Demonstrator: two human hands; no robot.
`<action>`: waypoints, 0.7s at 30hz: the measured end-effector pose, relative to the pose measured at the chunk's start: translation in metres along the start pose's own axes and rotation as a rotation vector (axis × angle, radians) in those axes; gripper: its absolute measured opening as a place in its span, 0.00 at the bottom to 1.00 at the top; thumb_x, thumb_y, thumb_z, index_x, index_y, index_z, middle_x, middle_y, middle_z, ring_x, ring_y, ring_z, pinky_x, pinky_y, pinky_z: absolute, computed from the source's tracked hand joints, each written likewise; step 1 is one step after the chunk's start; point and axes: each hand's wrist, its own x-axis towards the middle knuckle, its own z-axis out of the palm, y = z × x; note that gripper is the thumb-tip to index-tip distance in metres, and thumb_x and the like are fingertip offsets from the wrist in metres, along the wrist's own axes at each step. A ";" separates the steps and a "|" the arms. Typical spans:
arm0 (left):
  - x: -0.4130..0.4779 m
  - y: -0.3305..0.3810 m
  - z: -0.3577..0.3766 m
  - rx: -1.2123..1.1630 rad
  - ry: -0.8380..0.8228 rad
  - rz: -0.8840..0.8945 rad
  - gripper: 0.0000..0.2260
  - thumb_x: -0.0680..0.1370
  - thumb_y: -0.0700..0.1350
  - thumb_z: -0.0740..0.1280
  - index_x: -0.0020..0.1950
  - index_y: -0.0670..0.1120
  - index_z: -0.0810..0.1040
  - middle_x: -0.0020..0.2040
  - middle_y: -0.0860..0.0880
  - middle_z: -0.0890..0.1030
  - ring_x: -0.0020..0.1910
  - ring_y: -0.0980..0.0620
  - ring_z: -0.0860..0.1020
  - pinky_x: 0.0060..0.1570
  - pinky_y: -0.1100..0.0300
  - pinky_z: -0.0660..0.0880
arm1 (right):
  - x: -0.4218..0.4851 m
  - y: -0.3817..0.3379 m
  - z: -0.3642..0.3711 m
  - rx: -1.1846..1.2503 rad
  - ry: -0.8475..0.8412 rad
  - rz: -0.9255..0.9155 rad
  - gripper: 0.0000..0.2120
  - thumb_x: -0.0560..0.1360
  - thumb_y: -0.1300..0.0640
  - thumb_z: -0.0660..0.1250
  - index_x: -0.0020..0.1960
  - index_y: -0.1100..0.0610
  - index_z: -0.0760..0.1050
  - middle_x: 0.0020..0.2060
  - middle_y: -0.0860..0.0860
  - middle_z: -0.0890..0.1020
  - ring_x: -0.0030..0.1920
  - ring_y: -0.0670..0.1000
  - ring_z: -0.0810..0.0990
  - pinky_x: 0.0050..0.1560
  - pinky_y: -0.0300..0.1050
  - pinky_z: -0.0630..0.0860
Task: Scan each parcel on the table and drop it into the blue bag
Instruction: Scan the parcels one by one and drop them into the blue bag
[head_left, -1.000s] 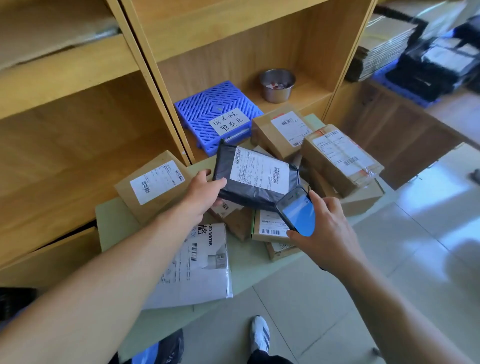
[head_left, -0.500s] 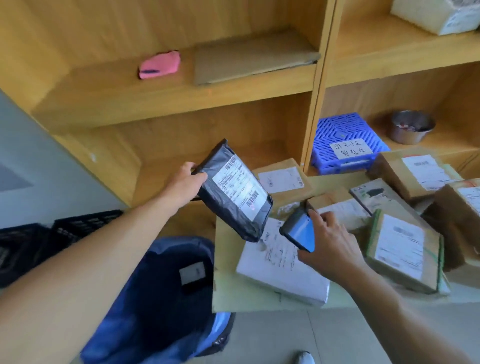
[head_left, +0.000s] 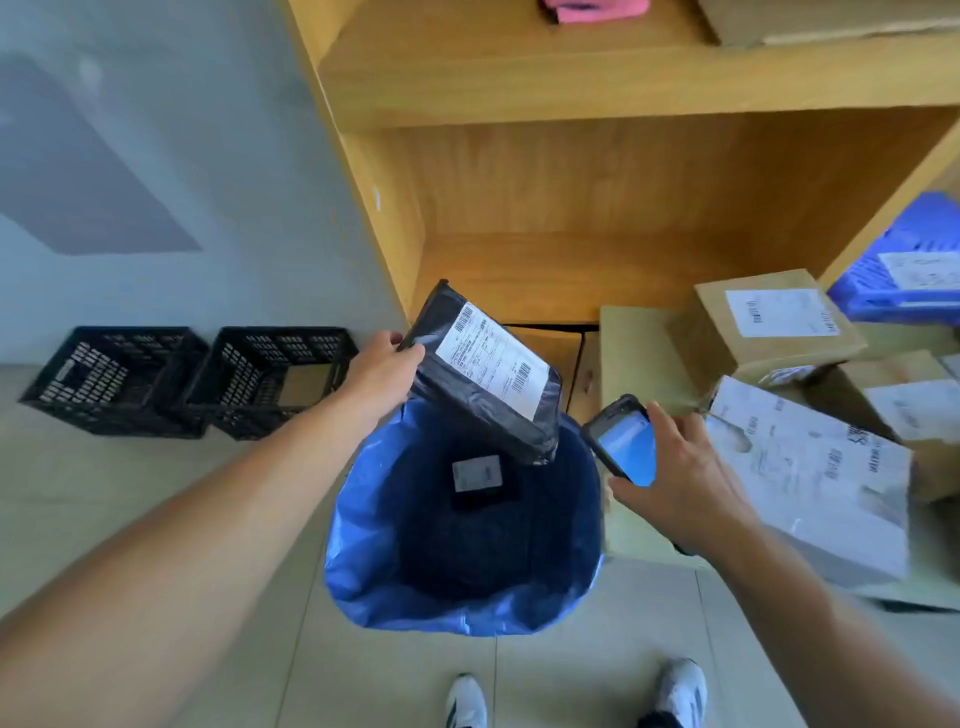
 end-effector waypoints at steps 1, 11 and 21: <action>0.003 -0.019 -0.003 -0.027 0.014 -0.044 0.08 0.82 0.50 0.64 0.59 0.48 0.74 0.47 0.51 0.78 0.42 0.51 0.78 0.51 0.48 0.82 | -0.001 -0.008 0.013 0.024 0.002 0.002 0.44 0.69 0.39 0.70 0.77 0.48 0.53 0.63 0.50 0.67 0.61 0.56 0.73 0.48 0.49 0.73; 0.028 -0.207 0.083 -0.283 0.008 -0.371 0.05 0.85 0.48 0.59 0.57 0.49 0.72 0.46 0.51 0.73 0.40 0.48 0.73 0.45 0.53 0.80 | 0.024 -0.021 0.155 0.239 0.030 0.018 0.47 0.68 0.41 0.74 0.79 0.49 0.54 0.64 0.48 0.66 0.63 0.52 0.71 0.56 0.45 0.71; 0.079 -0.373 0.242 -0.347 0.002 -0.567 0.10 0.87 0.49 0.55 0.65 0.48 0.68 0.50 0.50 0.75 0.45 0.51 0.76 0.54 0.49 0.80 | 0.051 0.034 0.302 0.331 0.079 -0.049 0.49 0.64 0.41 0.76 0.79 0.46 0.57 0.57 0.38 0.63 0.52 0.46 0.72 0.52 0.40 0.66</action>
